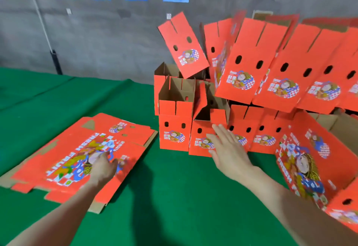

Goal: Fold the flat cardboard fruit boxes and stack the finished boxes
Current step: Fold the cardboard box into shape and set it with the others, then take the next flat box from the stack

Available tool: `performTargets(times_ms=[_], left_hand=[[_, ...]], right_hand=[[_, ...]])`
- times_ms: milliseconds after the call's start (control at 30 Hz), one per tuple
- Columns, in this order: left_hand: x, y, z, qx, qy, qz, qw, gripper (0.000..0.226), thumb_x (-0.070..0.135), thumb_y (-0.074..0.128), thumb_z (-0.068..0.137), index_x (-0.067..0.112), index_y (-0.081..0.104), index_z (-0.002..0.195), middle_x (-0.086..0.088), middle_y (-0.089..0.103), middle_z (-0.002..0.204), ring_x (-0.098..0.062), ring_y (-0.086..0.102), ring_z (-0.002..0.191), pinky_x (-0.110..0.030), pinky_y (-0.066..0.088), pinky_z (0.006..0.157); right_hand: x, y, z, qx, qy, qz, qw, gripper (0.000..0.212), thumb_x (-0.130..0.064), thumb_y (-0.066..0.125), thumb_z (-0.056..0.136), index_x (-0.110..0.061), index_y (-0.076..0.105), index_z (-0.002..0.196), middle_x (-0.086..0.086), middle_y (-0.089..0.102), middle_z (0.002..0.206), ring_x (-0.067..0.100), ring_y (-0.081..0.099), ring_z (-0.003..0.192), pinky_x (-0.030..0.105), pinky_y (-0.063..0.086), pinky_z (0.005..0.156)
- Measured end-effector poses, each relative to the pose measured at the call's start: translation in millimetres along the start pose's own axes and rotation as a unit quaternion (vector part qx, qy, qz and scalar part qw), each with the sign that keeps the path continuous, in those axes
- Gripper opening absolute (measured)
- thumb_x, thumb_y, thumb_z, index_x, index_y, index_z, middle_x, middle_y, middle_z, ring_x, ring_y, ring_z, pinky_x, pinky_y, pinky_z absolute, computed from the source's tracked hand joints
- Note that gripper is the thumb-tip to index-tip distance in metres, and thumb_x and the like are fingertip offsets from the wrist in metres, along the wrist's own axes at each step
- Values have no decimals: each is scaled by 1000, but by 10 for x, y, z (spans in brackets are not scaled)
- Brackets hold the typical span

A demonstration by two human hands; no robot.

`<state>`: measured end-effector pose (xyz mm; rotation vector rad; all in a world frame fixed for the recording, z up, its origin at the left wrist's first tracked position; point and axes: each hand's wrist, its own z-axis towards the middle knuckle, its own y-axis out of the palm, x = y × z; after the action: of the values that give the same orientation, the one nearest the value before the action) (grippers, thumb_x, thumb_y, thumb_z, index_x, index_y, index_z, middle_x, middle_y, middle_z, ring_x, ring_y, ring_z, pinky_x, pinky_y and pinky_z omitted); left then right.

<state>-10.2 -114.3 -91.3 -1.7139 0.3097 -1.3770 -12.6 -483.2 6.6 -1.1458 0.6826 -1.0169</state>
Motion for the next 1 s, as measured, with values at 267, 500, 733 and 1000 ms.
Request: performTargets(times_ms=[267, 500, 733, 1000], left_hand=[[-1123, -74, 220, -107, 0, 270, 957, 61, 45, 32, 99, 28, 6, 152, 4, -2, 161, -17, -1, 148, -54, 10, 116], [-977, 286, -94, -131, 120, 266, 947, 53, 39, 43, 93, 43, 29, 144, 0, 27, 151, -23, 26, 136, -38, 28, 109], [-998, -31, 66, -158, -22, 234, 959, 47, 41, 46, 90, 29, 44, 135, -8, 32, 150, -33, 28, 136, -40, 29, 109], [-915, -257, 162, -70, -20, 48, 996, 35, 13, 41, 91, 17, 64, 116, -7, 68, 117, -25, 63, 107, -26, 47, 81]], right_hand=[[-1071, 722, 336, -136, -59, 70, 986, 56, -27, 41, 101, -18, 19, 152, 7, 0, 161, 21, -2, 149, 30, -10, 115], [-1825, 1270, 621, -254, -21, 195, 947, 68, -35, 54, 94, -18, 20, 151, 7, 12, 160, 21, 17, 146, 32, 18, 118], [-2309, 1678, 778, -341, -105, 119, 927, 113, -60, 67, 76, -21, -5, 154, 4, -17, 160, 22, -11, 148, 37, -3, 119], [-2694, 1693, 765, -373, -182, 12, 910, 98, -13, 66, 86, -13, -7, 152, 24, -5, 158, 42, 3, 145, 49, 23, 116]])
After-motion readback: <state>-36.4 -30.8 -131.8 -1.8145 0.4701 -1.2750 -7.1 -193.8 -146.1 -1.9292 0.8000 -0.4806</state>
